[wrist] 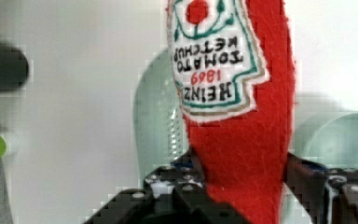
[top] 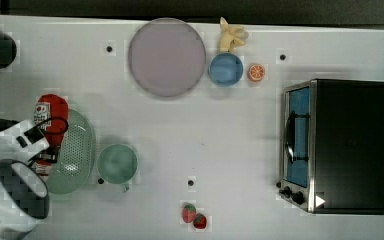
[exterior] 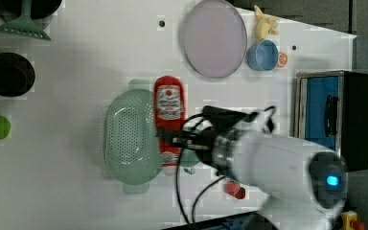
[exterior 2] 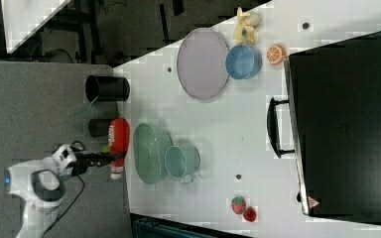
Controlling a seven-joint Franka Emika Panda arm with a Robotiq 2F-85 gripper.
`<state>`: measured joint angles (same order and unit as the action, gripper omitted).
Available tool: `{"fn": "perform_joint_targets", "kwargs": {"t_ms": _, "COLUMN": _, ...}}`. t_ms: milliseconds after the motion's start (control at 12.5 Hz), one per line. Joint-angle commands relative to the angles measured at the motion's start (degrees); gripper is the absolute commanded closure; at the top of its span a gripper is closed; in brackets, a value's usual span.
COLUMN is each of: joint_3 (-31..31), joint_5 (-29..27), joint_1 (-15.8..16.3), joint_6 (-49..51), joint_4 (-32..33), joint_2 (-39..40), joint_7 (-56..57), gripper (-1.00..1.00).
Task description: Pick ketchup from strainer and place it on the table
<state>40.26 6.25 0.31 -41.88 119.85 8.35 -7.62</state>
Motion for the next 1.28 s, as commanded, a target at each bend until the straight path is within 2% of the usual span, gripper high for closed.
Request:
{"fn": "perform_joint_targets", "kwargs": {"t_ms": 80, "joint_3": -2.19, "joint_5": -1.42, "joint_1": -5.60, "joint_6": 9.13, "joint_4": -3.70, "joint_2": -2.74, "joint_7": 7.56, "gripper": -0.13}}
{"fn": "perform_joint_targets", "kwargs": {"t_ms": 400, "joint_3": -8.77, "joint_5": -1.63, "joint_1": -9.34, "joint_6": 17.97, "joint_4": -8.08, "joint_2": -4.65, "joint_7": 20.59, "gripper": -0.13}}
{"fn": "perform_joint_targets", "kwargs": {"t_ms": 720, "joint_3": -18.00, "joint_5": -1.63, "joint_1": -12.16, "joint_6": 18.17, "joint_4": -8.55, "joint_2": -5.30, "joint_7": 28.17, "gripper": -0.13}}
{"fn": "perform_joint_targets", "kwargs": {"t_ms": 1040, "joint_3": -26.73, "joint_5": -1.63, "joint_1": -13.14, "joint_6": 18.16, "joint_4": -7.50, "joint_2": -5.14, "joint_7": 35.51, "gripper": -0.13}}
{"fn": "perform_joint_targets", "kwargs": {"t_ms": 1280, "joint_3": -31.22, "joint_5": -1.63, "joint_1": -13.22, "joint_6": 17.10, "joint_4": -3.86, "joint_2": -4.87, "joint_7": 36.95, "gripper": -0.13}}
